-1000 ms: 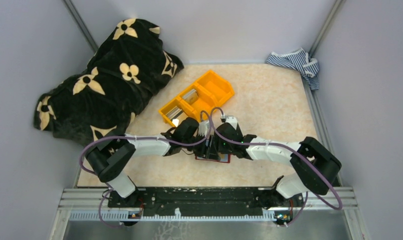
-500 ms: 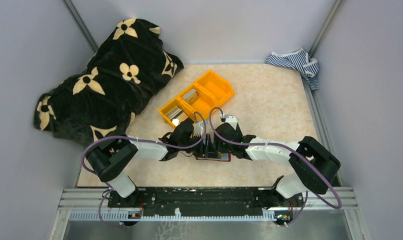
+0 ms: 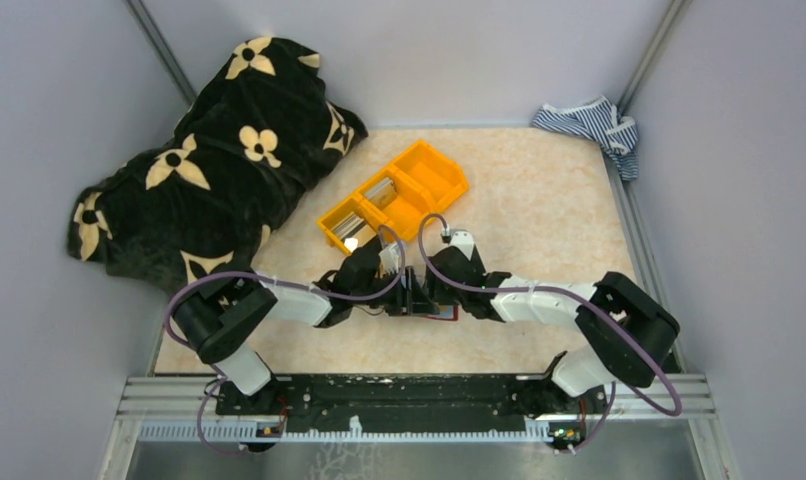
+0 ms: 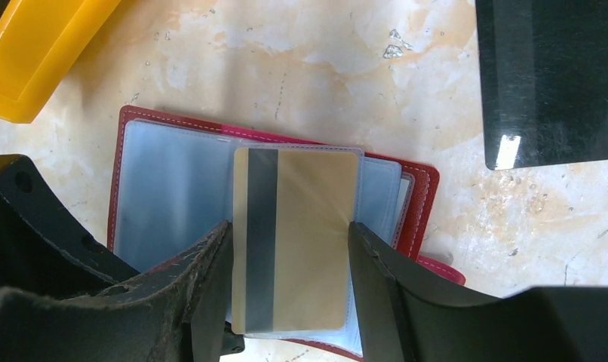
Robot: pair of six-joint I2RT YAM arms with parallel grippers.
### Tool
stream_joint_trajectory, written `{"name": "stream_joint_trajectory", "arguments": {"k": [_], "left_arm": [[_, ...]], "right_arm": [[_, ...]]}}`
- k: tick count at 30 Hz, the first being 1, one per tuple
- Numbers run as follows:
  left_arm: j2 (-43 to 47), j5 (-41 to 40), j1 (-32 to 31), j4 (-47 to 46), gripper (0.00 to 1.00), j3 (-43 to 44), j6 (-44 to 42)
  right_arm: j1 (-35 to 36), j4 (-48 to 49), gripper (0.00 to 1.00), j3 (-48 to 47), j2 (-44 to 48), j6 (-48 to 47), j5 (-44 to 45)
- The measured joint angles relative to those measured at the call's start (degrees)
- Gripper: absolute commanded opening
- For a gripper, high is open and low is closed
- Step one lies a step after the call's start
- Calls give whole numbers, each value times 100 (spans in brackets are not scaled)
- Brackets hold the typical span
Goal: Take the credit cards out of the card holder
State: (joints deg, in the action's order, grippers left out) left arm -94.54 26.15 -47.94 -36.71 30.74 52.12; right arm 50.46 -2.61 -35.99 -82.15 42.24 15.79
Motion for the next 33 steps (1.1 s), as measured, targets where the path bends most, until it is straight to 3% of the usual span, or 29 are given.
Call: {"name": "stream_joint_trajectory", "arguments": {"k": [14, 18, 20, 30, 33], "left_arm": [[96, 15, 129, -317, 58, -243, 155], [96, 48, 149, -376, 58, -271, 212], [96, 52, 151, -409, 58, -284, 227], [37, 229, 208, -623, 58, -369, 343], [11, 332, 225, -717, 58, -369, 372]], "right_arm": [[15, 293, 0, 76, -26, 146, -9], [17, 348, 35, 116, -9, 144, -7], [17, 393, 44, 153, 20, 140, -4], [35, 367, 54, 160, 68, -9, -22], [42, 291, 53, 160, 177, -59, -2]]}}
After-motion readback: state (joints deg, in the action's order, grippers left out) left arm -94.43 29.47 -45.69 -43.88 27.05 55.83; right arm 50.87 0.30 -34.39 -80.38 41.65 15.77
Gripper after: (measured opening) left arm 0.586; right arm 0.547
